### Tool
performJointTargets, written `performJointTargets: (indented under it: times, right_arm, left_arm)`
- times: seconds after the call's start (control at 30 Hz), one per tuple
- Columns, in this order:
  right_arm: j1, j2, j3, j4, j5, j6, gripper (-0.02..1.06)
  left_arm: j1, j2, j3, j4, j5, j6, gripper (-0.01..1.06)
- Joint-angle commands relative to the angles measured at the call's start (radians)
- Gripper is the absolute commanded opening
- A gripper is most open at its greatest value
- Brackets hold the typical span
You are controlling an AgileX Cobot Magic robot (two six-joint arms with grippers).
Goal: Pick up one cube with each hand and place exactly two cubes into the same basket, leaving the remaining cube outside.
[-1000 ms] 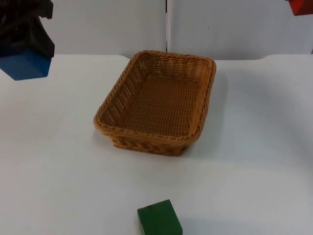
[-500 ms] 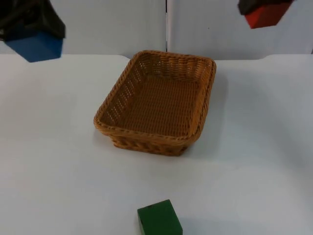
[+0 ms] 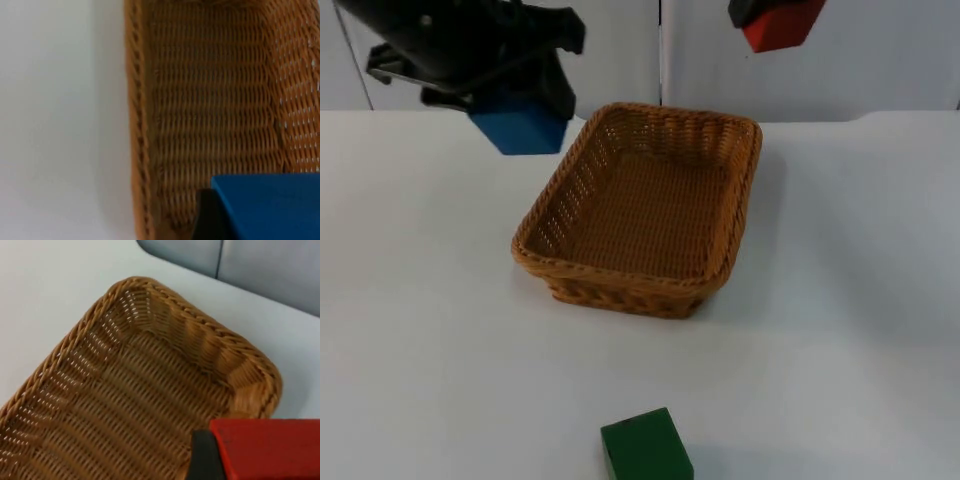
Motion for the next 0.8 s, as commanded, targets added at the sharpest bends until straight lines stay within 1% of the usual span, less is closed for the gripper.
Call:
performJointTargets:
  times: [0.0,0.1,0.2,0.23,0.33,0.43,0.53,0.63,0.73,0.77]
  right_arm:
    - [0.007,0.026,-0.045,0.007,0.030,-0.012,0.00]
    - [0.007,0.075,-0.103,0.052,0.037,-0.016,0.00]
    - [0.007,0.145,-0.180,0.065,0.037,-0.016,0.00]
    - [0.007,0.145,-0.180,0.065,0.037,-0.016,0.00]
    - [0.007,0.203,-0.228,0.110,0.039,-0.020,0.00]
    - [0.007,0.231,-0.244,0.129,0.039,-0.020,0.00]
    - [0.007,0.267,-0.247,0.132,0.024,-0.020,0.00]
    - [0.007,0.285,-0.247,0.134,0.019,-0.020,0.00]
    - [0.007,0.297,-0.247,0.157,0.008,-0.020,0.00]
    - [0.007,0.311,-0.247,0.175,0.000,-0.037,0.00]
  left_arm:
    - [-0.011,0.025,-0.034,-0.006,-0.004,0.007,0.00]
    - [-0.014,0.064,-0.067,-0.006,-0.004,0.007,0.00]
    - [-0.024,0.119,-0.106,-0.019,-0.002,0.007,0.00]
    - [-0.024,0.119,-0.106,-0.019,-0.002,0.007,0.00]
    - [-0.038,0.153,-0.118,-0.019,-0.017,0.019,0.00]
    - [-0.051,0.171,-0.118,-0.019,-0.037,0.028,0.00]
    - [-0.068,0.204,-0.118,-0.017,-0.068,0.045,0.00]
    - [-0.077,0.225,-0.118,-0.030,-0.082,0.067,0.00]
    - [-0.085,0.248,-0.118,-0.037,-0.094,0.086,0.00]
    - [-0.091,0.263,-0.118,-0.040,-0.103,0.092,0.00]
